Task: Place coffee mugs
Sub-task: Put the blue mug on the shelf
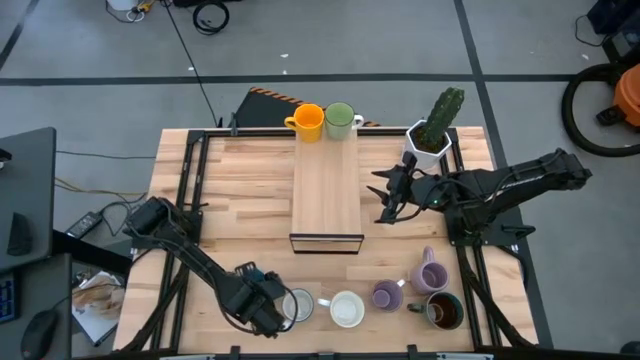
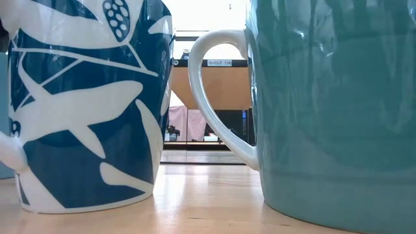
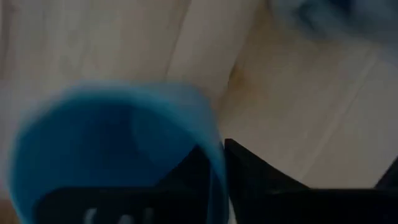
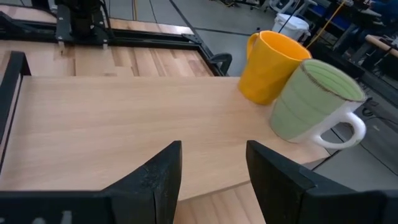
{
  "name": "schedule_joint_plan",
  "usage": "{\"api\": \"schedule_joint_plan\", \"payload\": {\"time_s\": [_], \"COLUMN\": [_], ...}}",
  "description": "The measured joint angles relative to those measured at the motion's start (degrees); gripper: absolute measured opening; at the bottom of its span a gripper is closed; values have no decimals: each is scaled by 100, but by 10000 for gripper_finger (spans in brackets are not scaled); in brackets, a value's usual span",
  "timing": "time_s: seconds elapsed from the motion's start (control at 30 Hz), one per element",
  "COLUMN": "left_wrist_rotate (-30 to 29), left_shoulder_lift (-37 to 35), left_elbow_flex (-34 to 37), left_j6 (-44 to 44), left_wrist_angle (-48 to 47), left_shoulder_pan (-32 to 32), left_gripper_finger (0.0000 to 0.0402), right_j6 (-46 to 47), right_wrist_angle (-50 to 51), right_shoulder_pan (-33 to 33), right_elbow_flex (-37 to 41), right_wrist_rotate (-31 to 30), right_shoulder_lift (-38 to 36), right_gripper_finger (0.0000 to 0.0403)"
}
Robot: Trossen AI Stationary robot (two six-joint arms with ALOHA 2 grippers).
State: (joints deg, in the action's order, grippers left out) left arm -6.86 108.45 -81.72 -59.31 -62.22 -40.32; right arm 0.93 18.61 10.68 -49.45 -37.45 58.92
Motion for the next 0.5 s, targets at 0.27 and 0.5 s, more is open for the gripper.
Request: {"api": "schedule_joint_plan", "payload": {"time_s": [0.27,0.5], "left_wrist_rotate": [-89,-342], "left_shoulder_lift": [-566,-1496], "left_elbow_flex": [5,3], "left_j6": [1290,2934], "left_wrist_angle": [-1004,-1629], "left_shoulder_pan": [240,1009], "left_gripper_finger": [28,28], "right_j6": [91,338], "right_wrist_angle": [4,35], "right_shoulder_pan": [12,11], "right_elbow_flex": [0,0], "right_wrist_rotate": [26,222], "right_shoulder_lift": [0,0], "right_gripper_finger": [185,185]}}
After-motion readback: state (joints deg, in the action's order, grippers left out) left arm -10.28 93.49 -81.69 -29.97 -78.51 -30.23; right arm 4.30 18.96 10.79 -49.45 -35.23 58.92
